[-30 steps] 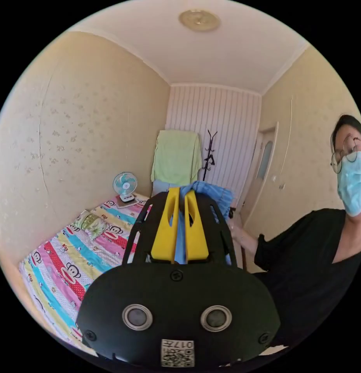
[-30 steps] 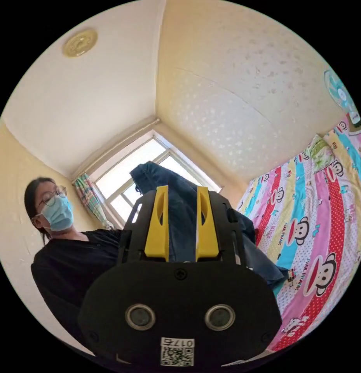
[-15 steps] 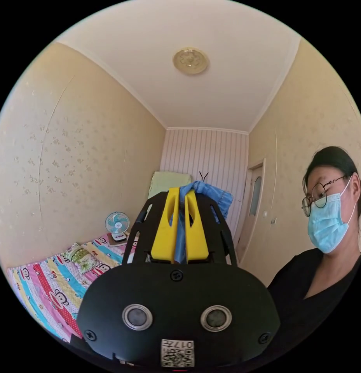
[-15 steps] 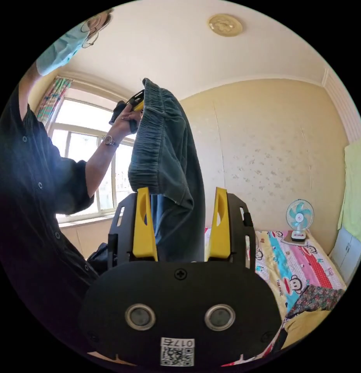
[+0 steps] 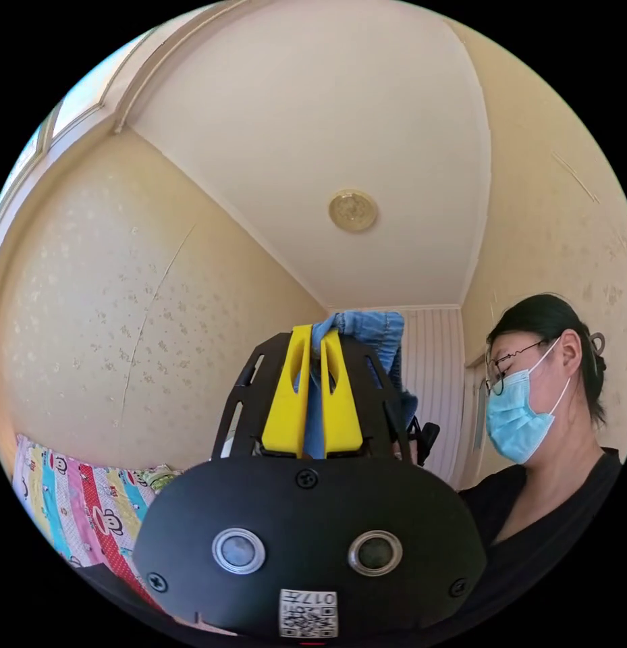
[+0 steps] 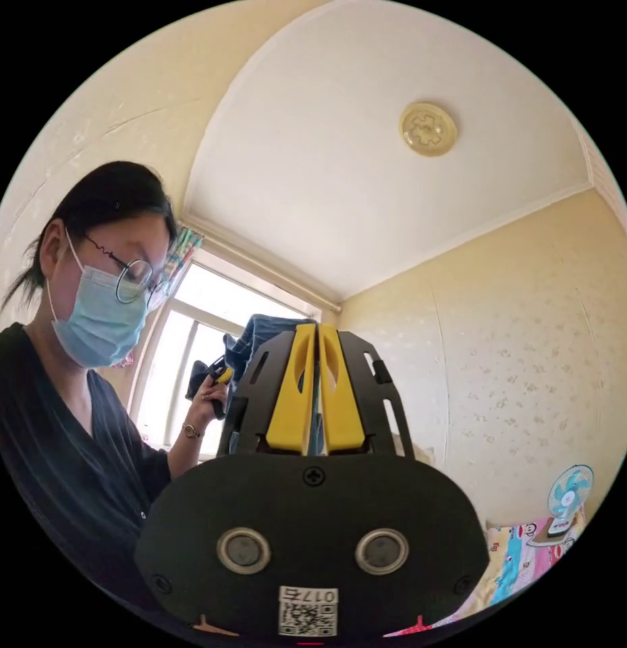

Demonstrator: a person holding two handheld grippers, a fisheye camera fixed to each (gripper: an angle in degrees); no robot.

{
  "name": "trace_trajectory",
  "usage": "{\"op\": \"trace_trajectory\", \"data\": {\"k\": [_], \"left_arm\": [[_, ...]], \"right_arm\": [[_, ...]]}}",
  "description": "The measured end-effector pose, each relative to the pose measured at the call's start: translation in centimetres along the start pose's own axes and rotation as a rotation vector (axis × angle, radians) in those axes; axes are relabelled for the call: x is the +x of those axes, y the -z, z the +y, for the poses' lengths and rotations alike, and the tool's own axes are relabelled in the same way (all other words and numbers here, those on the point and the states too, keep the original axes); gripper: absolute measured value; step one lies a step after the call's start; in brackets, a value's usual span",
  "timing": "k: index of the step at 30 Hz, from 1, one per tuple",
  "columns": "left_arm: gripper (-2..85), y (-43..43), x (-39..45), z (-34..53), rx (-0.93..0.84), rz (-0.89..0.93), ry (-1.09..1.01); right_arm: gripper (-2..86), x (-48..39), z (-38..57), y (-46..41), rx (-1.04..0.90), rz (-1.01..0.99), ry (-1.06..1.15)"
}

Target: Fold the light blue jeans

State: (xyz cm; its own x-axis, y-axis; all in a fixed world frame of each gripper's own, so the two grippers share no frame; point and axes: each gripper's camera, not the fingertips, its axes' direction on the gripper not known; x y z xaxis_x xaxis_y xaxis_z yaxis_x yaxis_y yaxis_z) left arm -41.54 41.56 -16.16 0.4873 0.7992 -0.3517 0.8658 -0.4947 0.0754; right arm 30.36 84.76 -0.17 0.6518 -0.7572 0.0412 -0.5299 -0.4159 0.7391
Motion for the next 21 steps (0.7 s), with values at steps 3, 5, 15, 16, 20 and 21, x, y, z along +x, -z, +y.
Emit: {"op": "trace_trajectory", "data": {"k": [3, 5, 15, 16, 20, 21], "left_arm": [[0.3, 1.3, 0.2, -2.4, 0.055, -0.046, 0.012], [0.4, 0.6, -1.1, -4.5, 0.067, -0.129, 0.054], [1.6, -17.4, -32.0, -3.3, -0.299, -0.602, 0.346], [2.2, -19.5, -38.0, 0.0, -0.355, -0.638, 0.366], [5.8, -22.5, -57.3, 16.7, -0.737, -0.825, 0.466], [6.0, -21.8, -59.0, 19.3, -0.800, -0.871, 0.487]], "right_arm": [[0.5, 1.9, -2.7, -3.0, -0.067, 0.096, -0.007], [0.5, 4.7, -3.8, -5.3, -0.118, 0.116, -0.028], [0.7, 39.0, 11.4, -27.3, -0.811, 0.384, -0.281], [0.8, 43.4, 16.6, -29.8, -0.930, 0.449, -0.261], [1.3, 55.5, 33.3, -31.7, -1.118, 0.546, -0.426], [1.5, 58.5, 38.5, -30.1, -1.148, 0.599, -0.552]]}}
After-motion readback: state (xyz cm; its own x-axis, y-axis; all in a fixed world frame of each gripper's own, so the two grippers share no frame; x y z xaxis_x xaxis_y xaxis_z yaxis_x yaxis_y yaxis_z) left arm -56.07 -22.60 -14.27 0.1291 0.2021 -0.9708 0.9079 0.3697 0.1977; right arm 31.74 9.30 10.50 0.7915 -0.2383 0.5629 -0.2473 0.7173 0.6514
